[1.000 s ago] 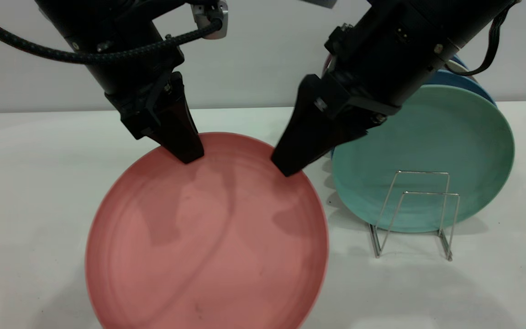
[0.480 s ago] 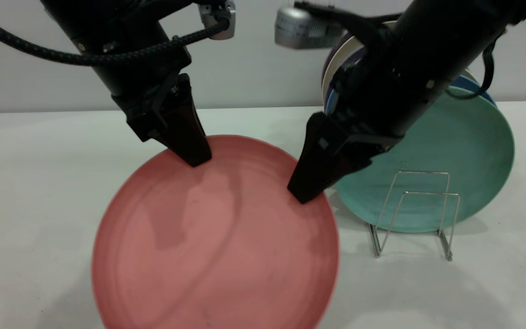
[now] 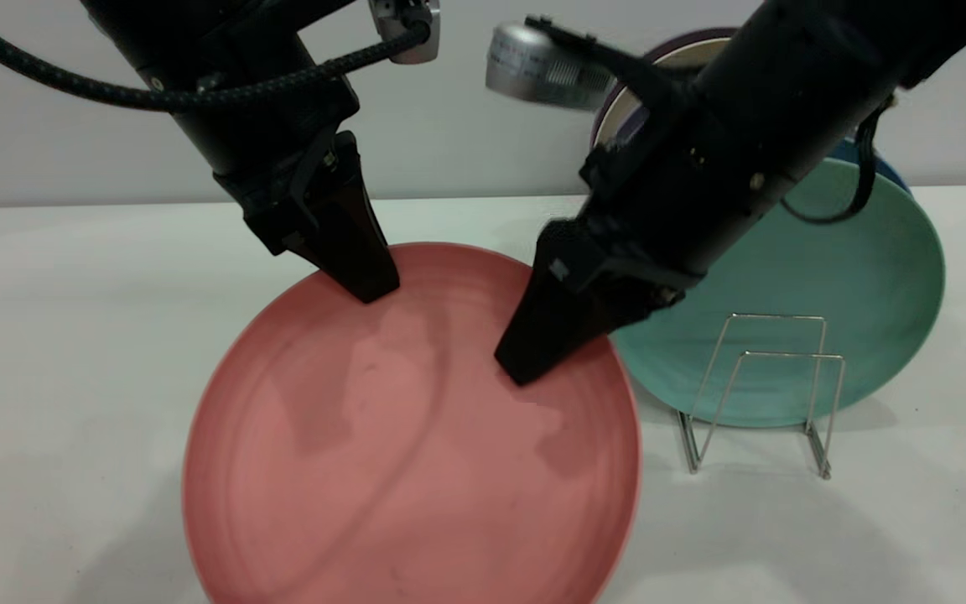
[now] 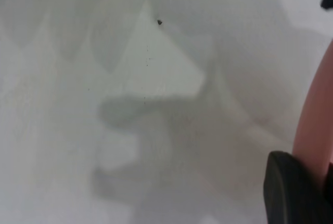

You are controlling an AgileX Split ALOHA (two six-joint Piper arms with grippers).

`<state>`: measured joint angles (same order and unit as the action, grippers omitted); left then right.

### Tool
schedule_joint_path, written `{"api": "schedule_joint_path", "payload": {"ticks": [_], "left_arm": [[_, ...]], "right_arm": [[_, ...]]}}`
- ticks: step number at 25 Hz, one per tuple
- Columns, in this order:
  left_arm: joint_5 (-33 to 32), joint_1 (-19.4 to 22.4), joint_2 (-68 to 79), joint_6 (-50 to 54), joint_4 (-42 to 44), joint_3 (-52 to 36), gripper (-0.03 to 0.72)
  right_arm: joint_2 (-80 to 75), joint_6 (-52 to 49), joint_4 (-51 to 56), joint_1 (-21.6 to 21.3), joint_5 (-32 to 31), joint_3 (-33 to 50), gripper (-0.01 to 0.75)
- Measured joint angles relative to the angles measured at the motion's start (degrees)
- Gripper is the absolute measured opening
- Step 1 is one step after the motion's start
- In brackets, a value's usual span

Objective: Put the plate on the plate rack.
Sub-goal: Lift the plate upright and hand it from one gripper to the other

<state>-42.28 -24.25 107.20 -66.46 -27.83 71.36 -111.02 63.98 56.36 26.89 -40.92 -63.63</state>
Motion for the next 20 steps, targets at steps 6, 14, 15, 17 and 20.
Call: {"api": "schedule_joint_path", "payload": {"ticks": [6,14,15,17,20], "left_arm": [[0.0,0.0,0.0,-0.2,0.0,0.0,0.014],[-2.1,0.0,0.0,0.7,1.6,0.0,0.03],[-2.9,-0.1,0.0,1.6,2.1,0.0,0.041],[-5.1,-0.4,0.0,3.8,3.6,0.0,0.074],[-10.1,-0.4,0.0,6.7,7.2,0.0,0.184]], "right_arm": [[-1.2,0.0,0.3,0.0,-0.6,0.0,0.079],[-1.2,-0.3,-1.3,0.1,-0.7,-0.1,0.075],[-1.2,-0.7,-1.7,0.1,-0.9,-0.1,0.075],[-1.2,-1.3,-3.0,0.5,-1.2,-0.2,0.073],[-1.2,-2.3,-6.5,0.5,-1.2,-0.3,0.071]]}}
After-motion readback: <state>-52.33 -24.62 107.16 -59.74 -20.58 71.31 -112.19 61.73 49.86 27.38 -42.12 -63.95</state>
